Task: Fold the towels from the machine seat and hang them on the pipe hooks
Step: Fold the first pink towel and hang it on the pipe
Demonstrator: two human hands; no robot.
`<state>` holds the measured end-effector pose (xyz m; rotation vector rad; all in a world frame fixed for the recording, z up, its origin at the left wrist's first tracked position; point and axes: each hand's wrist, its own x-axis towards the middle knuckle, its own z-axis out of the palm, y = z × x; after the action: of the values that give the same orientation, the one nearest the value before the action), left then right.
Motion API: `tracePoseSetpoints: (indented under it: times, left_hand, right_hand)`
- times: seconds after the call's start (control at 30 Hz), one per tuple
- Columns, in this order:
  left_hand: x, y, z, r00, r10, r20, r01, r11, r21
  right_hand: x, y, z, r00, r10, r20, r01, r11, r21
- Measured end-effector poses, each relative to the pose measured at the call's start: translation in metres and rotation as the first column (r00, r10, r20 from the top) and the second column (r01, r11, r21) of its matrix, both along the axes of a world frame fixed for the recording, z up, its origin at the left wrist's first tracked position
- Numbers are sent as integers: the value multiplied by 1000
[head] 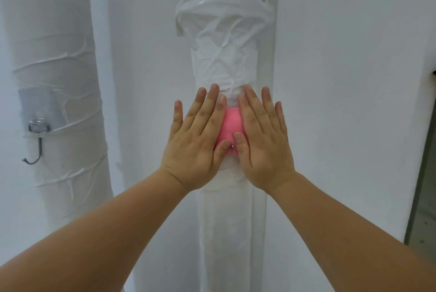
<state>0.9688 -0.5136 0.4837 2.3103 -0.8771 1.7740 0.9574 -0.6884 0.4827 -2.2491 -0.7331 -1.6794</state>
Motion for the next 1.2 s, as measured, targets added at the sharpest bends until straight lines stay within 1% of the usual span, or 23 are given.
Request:
tracePoseSetpoints:
  times: [0.1, 0.2, 0.27, 0.33, 0.4, 0.5, 0.6, 0.67, 0.73, 0.9, 1.0, 1.2]
  left_hand:
    - [11, -1, -1, 995, -81, 64, 82, 997, -10]
    - [19, -2, -2, 986, -130, 105, 132, 991, -17]
    - [19, -2, -3, 985, -138, 105, 141, 990, -25]
    - [16, -2, -2, 988, -127, 82, 130, 991, -22]
    - [10, -1, -2, 994, -104, 34, 105, 994, -12]
    - [-2, 2, -1, 997, -33, -64, 34, 999, 14]
    - [-19, 3, 1, 986, 90, -142, -83, 995, 52]
    - [-30, 3, 3, 969, 167, -182, -155, 985, 78]
    - [-40, 3, 7, 953, 214, -215, -197, 975, 98]
    - [-66, 6, 17, 913, 285, -292, -266, 958, 104]
    - [-82, 9, 21, 895, 304, -326, -288, 953, 98]
    - [-106, 35, 17, 900, 284, -331, -280, 958, 61]
  right_hand:
    - [15, 2, -3, 992, 103, 75, -106, 994, 40]
    - [23, 4, -5, 981, 158, 115, -168, 982, 82]
    - [22, 5, -6, 980, 169, 108, -180, 979, 96]
    - [19, 5, -6, 984, 162, 70, -169, 981, 98]
    - [12, 3, -7, 991, 132, 10, -132, 986, 102]
    - [-4, 1, -7, 993, 36, -112, -27, 996, 88]
    - [-23, -2, -1, 966, -106, -235, 109, 994, -1]
    - [-36, -5, 5, 938, -200, -283, 186, 980, -77]
    - [-48, -9, 11, 913, -259, -315, 227, 965, -134]
    - [-74, -16, 17, 869, -332, -367, 274, 940, -202]
    - [-88, -16, 18, 866, -327, -379, 275, 943, -186]
    - [-112, 6, 11, 854, -331, -401, 315, 943, -109]
